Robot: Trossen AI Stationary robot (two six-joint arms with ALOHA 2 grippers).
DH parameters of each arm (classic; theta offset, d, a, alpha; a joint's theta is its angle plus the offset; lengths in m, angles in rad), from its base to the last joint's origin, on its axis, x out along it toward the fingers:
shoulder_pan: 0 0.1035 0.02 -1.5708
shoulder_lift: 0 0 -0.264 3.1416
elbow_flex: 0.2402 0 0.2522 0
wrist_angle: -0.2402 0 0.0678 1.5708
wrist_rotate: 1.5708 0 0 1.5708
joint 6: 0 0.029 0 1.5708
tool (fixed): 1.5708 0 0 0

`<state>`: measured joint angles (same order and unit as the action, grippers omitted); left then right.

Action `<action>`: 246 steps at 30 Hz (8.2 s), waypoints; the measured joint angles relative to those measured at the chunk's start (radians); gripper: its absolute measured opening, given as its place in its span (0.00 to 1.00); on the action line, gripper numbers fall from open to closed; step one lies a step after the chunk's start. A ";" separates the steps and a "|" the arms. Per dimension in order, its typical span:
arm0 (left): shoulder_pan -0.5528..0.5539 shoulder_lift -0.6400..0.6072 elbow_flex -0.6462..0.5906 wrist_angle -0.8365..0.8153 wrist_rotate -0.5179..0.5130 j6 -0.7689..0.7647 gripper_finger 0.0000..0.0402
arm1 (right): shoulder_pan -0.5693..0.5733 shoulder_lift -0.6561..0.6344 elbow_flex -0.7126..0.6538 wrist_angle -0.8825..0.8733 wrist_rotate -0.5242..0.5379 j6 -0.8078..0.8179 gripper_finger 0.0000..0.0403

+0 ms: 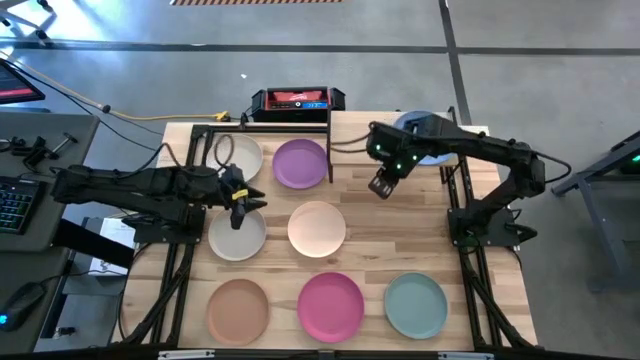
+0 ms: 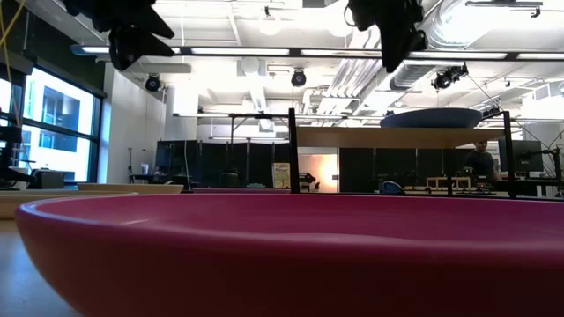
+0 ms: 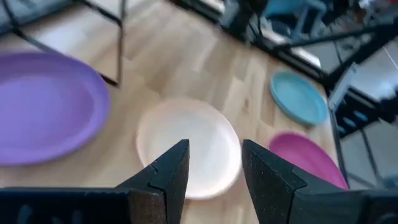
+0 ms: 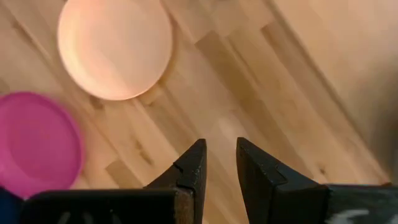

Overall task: Place and stack plates onto a shelf
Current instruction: Stack the white plate on top of the blue plate on the shelf

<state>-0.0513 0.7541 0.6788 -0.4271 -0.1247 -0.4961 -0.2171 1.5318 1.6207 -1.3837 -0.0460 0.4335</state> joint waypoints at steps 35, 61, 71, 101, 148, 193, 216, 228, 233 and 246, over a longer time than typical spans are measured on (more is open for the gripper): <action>0.459 0.402 0.000 -0.282 -0.019 0.118 0.34 | 0.390 0.000 0.000 0.101 0.202 0.486 0.17; 0.641 0.669 0.000 -0.244 -0.053 0.273 0.34 | 0.387 0.000 0.000 0.113 0.201 0.456 0.17; 0.640 0.736 0.003 -0.223 -0.067 0.273 0.32 | 0.387 0.000 0.000 0.113 0.201 0.456 0.17; 0.450 0.549 0.002 -0.337 -0.132 0.348 0.00 | 0.386 0.000 0.001 0.118 0.239 0.482 0.17; -0.383 0.654 0.513 -0.625 -0.377 0.746 0.00 | 0.210 0.000 0.001 0.376 0.259 0.424 0.34; -0.394 0.907 0.764 -0.615 -0.657 1.092 0.00 | 0.225 0.067 0.001 0.349 0.227 0.421 0.18; -0.392 0.907 0.763 -0.614 -0.615 0.953 0.08 | 0.224 0.066 0.001 0.360 0.193 0.449 0.00; -0.341 0.906 0.763 -0.622 -0.465 0.750 0.26 | 0.223 0.066 0.000 0.333 0.195 0.448 0.00; -0.349 0.897 0.772 -0.631 -0.467 0.698 0.31 | 0.210 0.066 0.000 0.282 0.193 0.446 0.00; -0.354 0.898 0.924 -0.690 -0.584 0.635 0.34 | 0.129 0.002 0.000 0.177 0.154 0.400 0.00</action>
<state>-0.4054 1.6520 1.6029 -1.1170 -0.7090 0.1392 -0.0880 1.5340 1.6211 -1.2063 0.1076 0.8337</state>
